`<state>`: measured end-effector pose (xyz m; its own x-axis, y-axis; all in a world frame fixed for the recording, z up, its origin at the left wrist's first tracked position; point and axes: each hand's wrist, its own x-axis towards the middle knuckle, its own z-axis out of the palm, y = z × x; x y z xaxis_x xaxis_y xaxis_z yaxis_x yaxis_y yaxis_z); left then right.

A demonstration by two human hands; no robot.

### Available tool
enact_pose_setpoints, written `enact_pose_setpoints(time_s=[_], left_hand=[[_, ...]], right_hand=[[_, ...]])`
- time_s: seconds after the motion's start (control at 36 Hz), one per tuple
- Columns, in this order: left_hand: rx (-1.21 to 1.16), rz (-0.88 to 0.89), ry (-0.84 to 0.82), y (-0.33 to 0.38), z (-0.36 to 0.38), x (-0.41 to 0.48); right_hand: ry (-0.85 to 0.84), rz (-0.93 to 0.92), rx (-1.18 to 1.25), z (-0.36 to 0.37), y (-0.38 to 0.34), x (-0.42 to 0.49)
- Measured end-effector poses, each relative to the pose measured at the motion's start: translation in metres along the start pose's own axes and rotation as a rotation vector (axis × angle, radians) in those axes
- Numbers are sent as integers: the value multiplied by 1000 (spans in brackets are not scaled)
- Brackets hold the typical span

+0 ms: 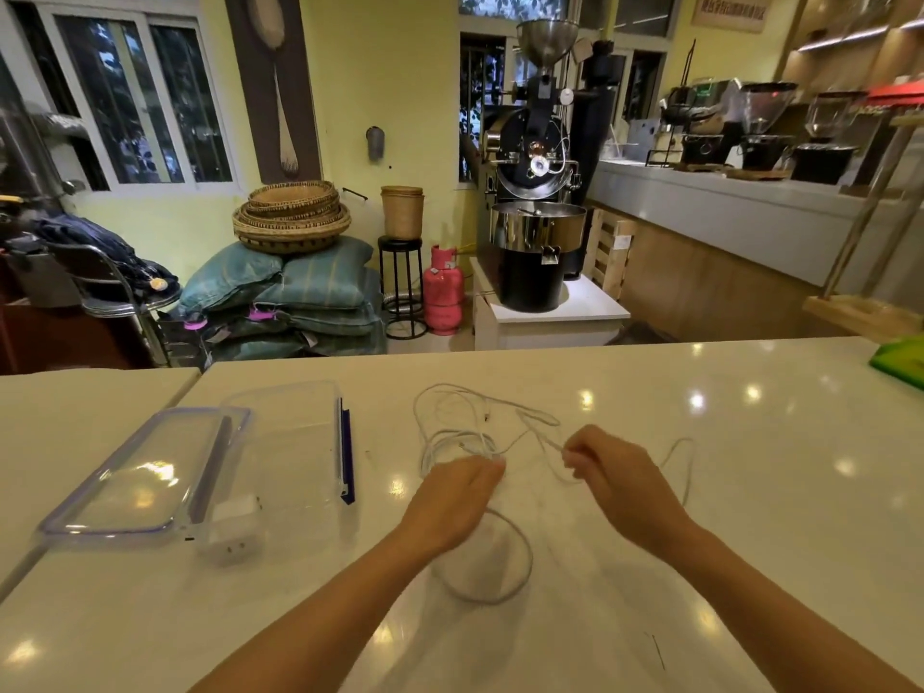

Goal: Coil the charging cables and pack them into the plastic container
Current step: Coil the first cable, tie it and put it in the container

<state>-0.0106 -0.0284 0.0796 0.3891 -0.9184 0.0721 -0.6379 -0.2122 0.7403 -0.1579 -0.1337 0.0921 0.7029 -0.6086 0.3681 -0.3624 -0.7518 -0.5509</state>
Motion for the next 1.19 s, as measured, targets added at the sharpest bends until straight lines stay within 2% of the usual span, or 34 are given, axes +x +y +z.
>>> enact_pose_setpoints(time_s=[0.08,0.17,0.31,0.61,0.81,0.86,0.94,1.03,1.11,1.19], left_hand=[[-410,-106,-5,24,-21,16],[-784,-124,-102,44,-40,32],[-1007,1,-190,72,-66,45],[-1072,167,-167,83,-90,52],[-1005,215,-88,86,-102,56],[-1002,230,-85,90,-103,56],[-1033,242,-105,94,-103,57],[-1085,271,-166,99,-102,58],[-1079,319,-201,104,-102,59],[-1046,344,-234,108,-105,62]], right_hand=[[117,-24,243,-15,-20,16],[172,-88,430,-22,-41,27],[133,-165,607,-21,-62,40],[7,-144,639,-24,-61,65],[146,-46,771,-42,-41,87],[143,-72,682,-40,-40,97],[39,-137,543,-32,-45,111],[-33,-292,474,-21,-56,120],[96,-306,527,-4,-61,124],[159,-196,610,15,-67,125]])
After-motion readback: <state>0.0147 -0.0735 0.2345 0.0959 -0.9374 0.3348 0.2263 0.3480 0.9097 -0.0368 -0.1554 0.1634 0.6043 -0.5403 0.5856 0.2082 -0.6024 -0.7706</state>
